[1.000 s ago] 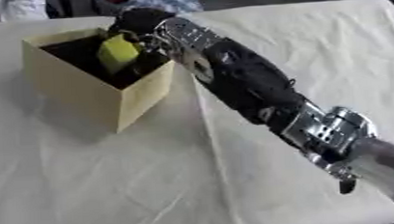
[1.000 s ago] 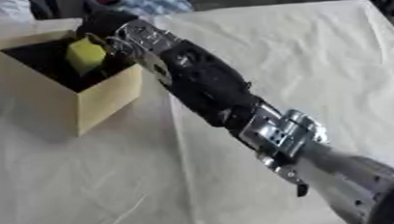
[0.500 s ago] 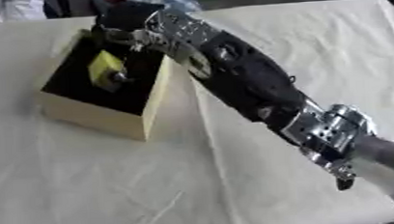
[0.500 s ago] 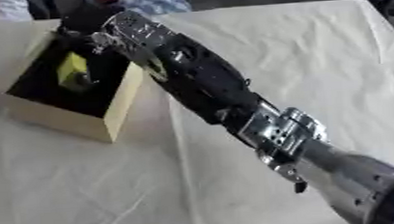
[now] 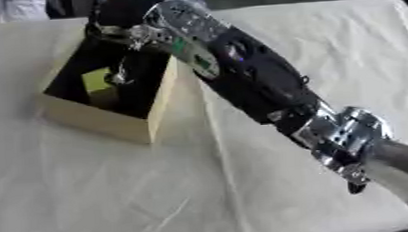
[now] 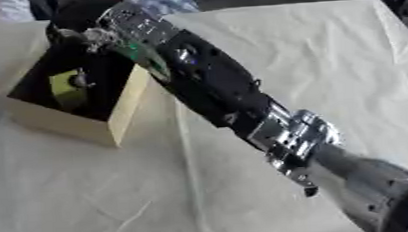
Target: Pick up objects on the table and place them in the box.
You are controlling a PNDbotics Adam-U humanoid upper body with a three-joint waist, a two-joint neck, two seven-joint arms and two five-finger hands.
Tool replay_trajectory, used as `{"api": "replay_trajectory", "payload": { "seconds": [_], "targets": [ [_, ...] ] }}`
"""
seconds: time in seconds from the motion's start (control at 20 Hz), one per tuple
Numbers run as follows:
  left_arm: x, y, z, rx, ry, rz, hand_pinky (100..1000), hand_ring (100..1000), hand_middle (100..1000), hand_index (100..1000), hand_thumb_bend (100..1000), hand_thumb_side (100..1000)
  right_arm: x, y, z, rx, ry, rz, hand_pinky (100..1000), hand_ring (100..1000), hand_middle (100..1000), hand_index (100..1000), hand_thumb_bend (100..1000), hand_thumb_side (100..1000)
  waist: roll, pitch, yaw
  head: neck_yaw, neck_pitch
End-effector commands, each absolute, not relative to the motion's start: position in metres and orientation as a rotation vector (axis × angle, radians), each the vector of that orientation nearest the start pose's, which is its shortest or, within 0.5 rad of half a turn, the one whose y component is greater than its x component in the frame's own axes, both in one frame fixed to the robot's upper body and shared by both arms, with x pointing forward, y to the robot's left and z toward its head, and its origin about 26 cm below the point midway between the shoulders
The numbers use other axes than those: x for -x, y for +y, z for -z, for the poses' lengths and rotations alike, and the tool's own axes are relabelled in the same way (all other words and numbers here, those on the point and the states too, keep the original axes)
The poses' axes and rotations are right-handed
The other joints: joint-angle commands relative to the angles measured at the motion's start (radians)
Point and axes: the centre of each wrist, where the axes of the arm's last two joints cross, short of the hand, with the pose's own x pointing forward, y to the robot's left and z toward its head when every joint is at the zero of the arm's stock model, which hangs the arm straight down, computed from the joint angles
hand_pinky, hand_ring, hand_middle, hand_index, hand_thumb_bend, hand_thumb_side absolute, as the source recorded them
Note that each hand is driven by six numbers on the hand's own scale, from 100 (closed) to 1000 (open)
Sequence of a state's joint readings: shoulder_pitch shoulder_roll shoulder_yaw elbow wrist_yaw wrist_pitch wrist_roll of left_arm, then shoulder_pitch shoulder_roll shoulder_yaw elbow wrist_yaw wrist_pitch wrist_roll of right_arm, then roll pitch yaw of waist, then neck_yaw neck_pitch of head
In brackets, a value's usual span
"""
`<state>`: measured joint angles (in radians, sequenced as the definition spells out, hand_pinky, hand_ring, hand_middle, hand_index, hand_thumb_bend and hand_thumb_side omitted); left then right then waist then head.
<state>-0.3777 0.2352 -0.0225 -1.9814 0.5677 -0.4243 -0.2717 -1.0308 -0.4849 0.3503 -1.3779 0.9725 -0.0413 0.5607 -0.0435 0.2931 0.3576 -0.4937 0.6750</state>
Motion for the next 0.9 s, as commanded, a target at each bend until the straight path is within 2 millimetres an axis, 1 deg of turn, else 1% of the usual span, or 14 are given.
{"api": "replay_trajectory", "payload": {
  "seconds": [0.05,0.1,0.25,0.4,0.45,0.5,0.8,0.9],
  "targets": [
    [-0.306,0.234,-0.216,-0.919,3.332,-0.321,700,860,888,662,100,672,-0.406,-0.191,-0.342,1.224,-1.672,-1.647,739,777,650,783,225,363,0.010,-0.027,-0.004,0.007,0.005],
    [-0.306,0.235,-0.215,-0.916,3.335,-0.314,699,860,888,662,100,672,-0.401,-0.195,-0.350,1.235,-1.716,-1.603,735,772,641,780,207,364,0.011,-0.029,-0.008,0.010,0.007],
    [-0.305,0.238,-0.212,-0.900,3.356,-0.294,700,861,890,661,100,673,-0.384,-0.210,-0.369,1.268,-1.839,-1.469,691,721,579,762,101,375,0.015,-0.038,-0.023,0.028,0.015],
    [-0.304,0.241,-0.209,-0.877,3.379,-0.289,701,862,892,660,100,673,-0.366,-0.228,-0.384,1.308,-1.938,-1.344,673,694,552,753,100,377,0.019,-0.046,-0.039,0.062,0.027],
    [-0.304,0.242,-0.208,-0.868,3.386,-0.288,701,863,893,660,100,674,-0.361,-0.236,-0.389,1.325,-1.961,-1.307,666,688,549,749,100,436,0.020,-0.048,-0.044,0.074,0.030],
    [-0.303,0.243,-0.207,-0.856,3.396,-0.284,701,863,893,660,100,674,-0.355,-0.244,-0.392,1.344,-1.978,-1.272,662,684,543,746,100,391,0.021,-0.051,-0.050,0.085,0.033],
    [-0.301,0.250,-0.200,-0.791,3.450,-0.265,702,868,900,657,100,679,-0.316,-0.286,-0.399,1.448,-2.046,-1.089,640,666,531,734,100,420,0.027,-0.062,-0.084,0.140,0.044],
    [-0.300,0.252,-0.198,-0.767,3.469,-0.261,703,870,903,656,100,682,-0.304,-0.296,-0.400,1.475,-2.061,-1.038,632,661,528,729,100,424,0.028,-0.065,-0.098,0.162,0.048]
  ]
}}
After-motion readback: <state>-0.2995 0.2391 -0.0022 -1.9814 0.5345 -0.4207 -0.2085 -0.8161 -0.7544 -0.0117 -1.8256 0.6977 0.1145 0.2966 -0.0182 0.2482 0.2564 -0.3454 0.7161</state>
